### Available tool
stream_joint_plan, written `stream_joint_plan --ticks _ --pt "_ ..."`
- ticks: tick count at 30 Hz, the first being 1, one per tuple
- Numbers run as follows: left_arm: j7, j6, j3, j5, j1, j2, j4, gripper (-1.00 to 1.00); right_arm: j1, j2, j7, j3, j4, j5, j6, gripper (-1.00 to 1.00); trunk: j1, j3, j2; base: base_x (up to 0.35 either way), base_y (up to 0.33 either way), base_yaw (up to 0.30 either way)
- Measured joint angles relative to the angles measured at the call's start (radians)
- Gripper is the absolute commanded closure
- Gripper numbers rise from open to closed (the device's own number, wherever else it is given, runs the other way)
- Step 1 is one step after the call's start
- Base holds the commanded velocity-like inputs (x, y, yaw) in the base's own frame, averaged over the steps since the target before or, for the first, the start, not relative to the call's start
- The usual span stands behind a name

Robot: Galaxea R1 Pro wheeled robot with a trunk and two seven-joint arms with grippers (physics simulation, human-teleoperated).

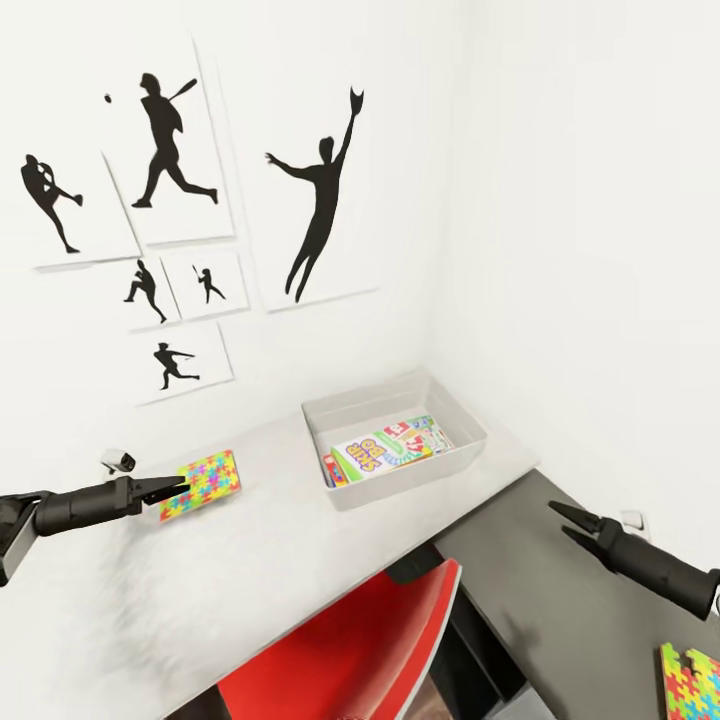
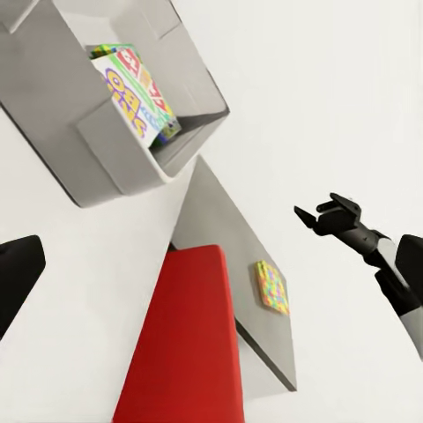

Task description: Put all the toys in the child's room - the three board games (two on the bed and one on the table), the two jigsaw puzzles on the table, and the tennis ball on the table - inside the toy box on the table in the child's room.

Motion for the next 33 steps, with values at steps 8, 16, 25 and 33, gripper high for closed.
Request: stream_joint_plan --ticks 8,16,25,33 --pt "0.000 -0.001 0.008 -0.001 0.001 0.001 0.000 -1.00 0.007 -0.001 0.008 -0.001 -0.007 0.006 -0.060 -1.00 0.000 0.011 0.000 -0.007 0.000 0.000" --pt "0.000 -0.002 0.009 -0.001 0.000 -0.002 0.000 -1.00 0.013 0.000 0.013 -0.034 -0.005 -0.001 -0.073 -1.00 0.000 0.013 0.000 -0.022 0.000 0.000" --pt "0.000 -0.002 0.011 -0.002 0.000 0.000 0.000 -1.00 0.015 0.003 0.015 -0.035 -0.002 -0.003 -0.074 -1.00 0.000 0.013 0.000 -0.157 0.004 -0.009" --pt "0.000 -0.002 0.012 -0.002 0.000 0.002 0.000 -1.00 0.015 0.003 0.014 -0.034 -0.003 -0.002 -0.074 -1.00 0.000 0.013 0.000 -0.213 0.015 -0.210"
